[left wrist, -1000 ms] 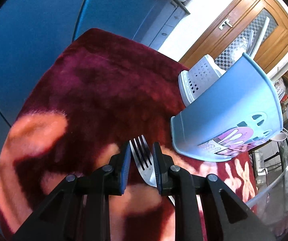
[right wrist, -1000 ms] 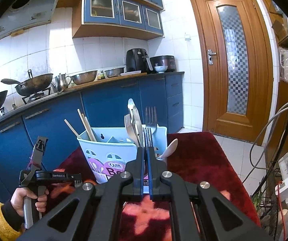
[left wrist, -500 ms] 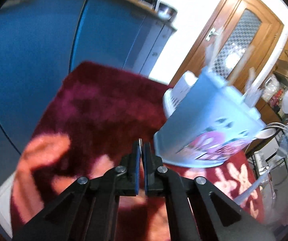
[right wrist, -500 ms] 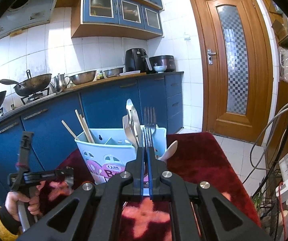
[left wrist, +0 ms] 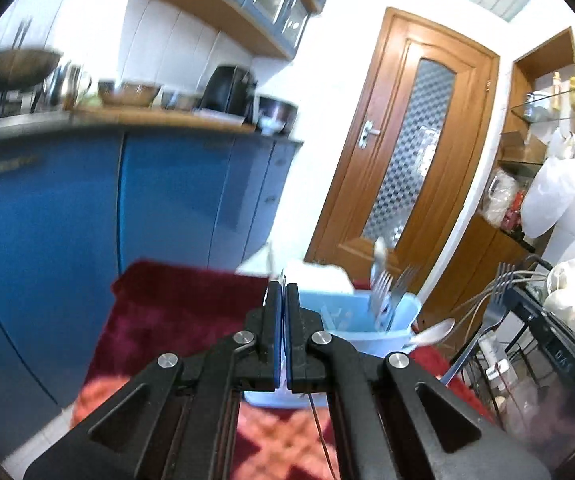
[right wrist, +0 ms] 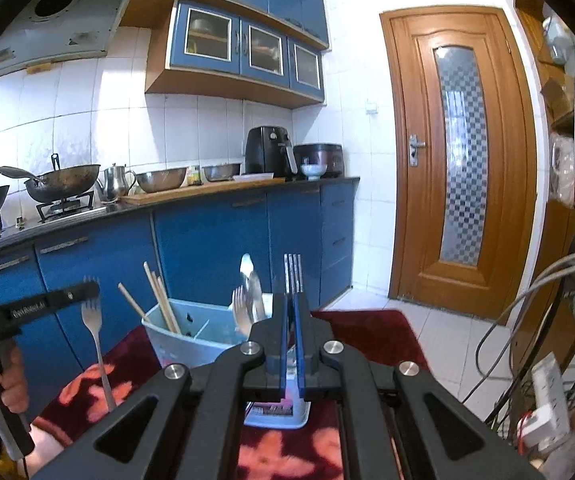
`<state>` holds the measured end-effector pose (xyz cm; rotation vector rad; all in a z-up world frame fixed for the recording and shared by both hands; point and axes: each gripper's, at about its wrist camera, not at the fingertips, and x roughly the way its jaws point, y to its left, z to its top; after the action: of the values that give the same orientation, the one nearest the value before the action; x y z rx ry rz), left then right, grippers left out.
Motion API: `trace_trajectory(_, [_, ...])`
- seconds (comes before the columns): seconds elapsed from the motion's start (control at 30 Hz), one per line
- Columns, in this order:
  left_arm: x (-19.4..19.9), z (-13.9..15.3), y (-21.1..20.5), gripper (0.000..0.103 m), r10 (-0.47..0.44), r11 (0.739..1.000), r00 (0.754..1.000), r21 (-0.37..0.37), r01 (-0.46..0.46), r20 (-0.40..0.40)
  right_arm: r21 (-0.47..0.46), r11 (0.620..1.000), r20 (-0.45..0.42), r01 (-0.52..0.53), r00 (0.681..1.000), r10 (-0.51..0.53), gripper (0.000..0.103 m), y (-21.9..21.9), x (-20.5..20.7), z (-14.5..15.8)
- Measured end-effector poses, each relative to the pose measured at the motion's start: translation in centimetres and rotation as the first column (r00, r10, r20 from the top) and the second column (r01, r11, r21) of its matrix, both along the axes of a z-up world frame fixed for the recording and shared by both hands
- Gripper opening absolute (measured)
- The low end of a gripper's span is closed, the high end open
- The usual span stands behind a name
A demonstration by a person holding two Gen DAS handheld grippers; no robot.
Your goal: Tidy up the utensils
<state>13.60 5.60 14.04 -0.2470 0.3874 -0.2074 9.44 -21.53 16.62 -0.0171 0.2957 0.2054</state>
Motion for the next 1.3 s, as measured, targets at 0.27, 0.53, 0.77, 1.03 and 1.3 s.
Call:
trace_trajectory(0.27, [1.2, 6.3, -1.7, 0.000, 0.054, 0.992, 0.988, 0.101, -0.069, 0.143, -0.058, 0.998, 0.082, 0.034, 0.996, -0.029, 0.004, 0.1, 1.3, 3.5])
trace_trajectory(0.53, [4.6, 9.8, -3.5, 0.000, 0.123, 0.967, 0.959, 0.184, -0.174, 0.256, -0.128, 0.986, 0.149, 0.108, 0.985, -0.089, 0.004, 0.9, 4.4, 4.9])
trace_trajectory(0.77, [8.2, 7.3, -5.5, 0.000, 0.123, 0.955, 0.961, 0.233, -0.182, 0.247, -0.194, 0.973, 0.135, 0.129, 0.985, -0.104, 0.004, 2.1, 7.5, 2.8])
trace_trajectory(1.03, [10.0, 1.9, -6.2, 0.000, 0.095, 0.959, 0.984, 0.253, -0.132, 0.151, -0.206, 0.976, 0.029, 0.068, 0.998, -0.063, 0.004, 2.3, 9.4, -0.8])
trace_trajectory(1.3, [10.7, -1.2, -6.6, 0.000, 0.055, 0.966, 0.997, 0.250, -0.067, 0.056, -0.138, 0.990, -0.065, 0.014, 0.998, -0.024, 0.006, 1.5, 9.8, -2.3])
